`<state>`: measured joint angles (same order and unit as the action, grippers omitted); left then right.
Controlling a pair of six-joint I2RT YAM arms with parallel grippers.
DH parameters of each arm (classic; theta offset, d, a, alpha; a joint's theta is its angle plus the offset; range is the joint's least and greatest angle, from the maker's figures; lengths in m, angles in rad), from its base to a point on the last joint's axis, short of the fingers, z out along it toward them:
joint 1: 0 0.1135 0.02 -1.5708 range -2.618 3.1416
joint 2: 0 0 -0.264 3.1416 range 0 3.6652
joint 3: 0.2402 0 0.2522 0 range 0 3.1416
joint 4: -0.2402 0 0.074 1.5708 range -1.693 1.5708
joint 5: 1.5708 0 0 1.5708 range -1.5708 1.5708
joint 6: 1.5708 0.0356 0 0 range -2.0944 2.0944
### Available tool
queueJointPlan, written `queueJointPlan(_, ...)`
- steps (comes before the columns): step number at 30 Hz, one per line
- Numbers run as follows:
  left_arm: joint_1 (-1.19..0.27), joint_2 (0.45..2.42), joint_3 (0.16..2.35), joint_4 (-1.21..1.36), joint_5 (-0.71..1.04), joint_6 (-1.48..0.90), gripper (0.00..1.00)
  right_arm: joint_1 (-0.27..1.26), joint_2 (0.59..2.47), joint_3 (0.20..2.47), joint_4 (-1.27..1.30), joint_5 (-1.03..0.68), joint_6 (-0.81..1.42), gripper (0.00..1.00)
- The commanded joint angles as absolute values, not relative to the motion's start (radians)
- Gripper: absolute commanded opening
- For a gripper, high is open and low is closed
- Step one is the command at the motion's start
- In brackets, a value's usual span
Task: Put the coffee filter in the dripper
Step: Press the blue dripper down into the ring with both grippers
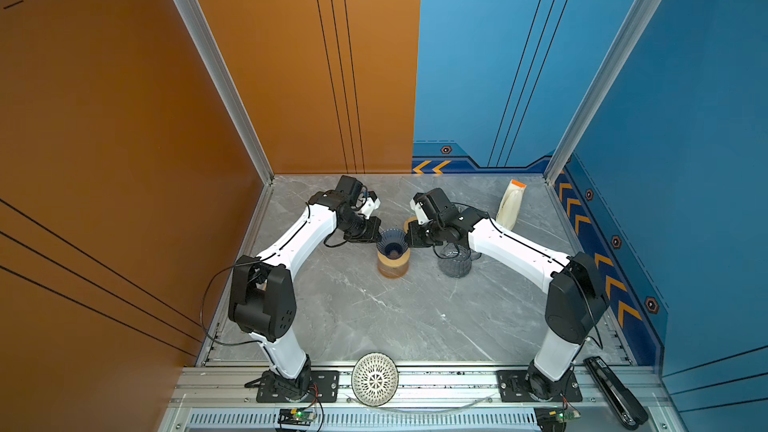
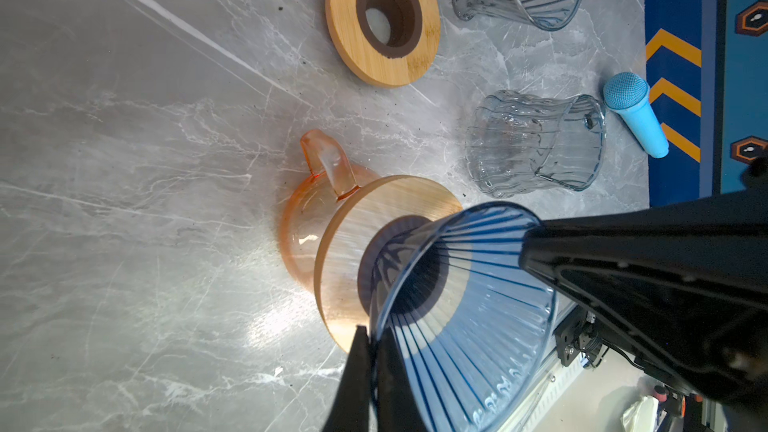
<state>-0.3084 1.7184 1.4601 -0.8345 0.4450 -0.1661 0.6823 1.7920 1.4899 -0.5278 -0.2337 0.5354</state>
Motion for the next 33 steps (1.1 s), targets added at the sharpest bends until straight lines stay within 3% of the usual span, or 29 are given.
queueJointPlan(1, -0.278, 1.737, 1.432, -0.956, 0.341, -0.098, 0.02, 0.694, 1.885, 1.499, -0.668, -0.25, 0.465, 0.0)
queueJointPlan(22, -0.134, 1.648, 1.424, -1.018, 0.33, -0.064, 0.05, 0.782, 2.028, 1.736, -0.672, -0.338, 0.458, 0.04)
queueJointPlan(33, -0.136, 1.652, 1.455, -1.019, 0.354, -0.084, 0.15, 0.769, 2.001, 1.77, -0.672, -0.331, 0.472, 0.13)
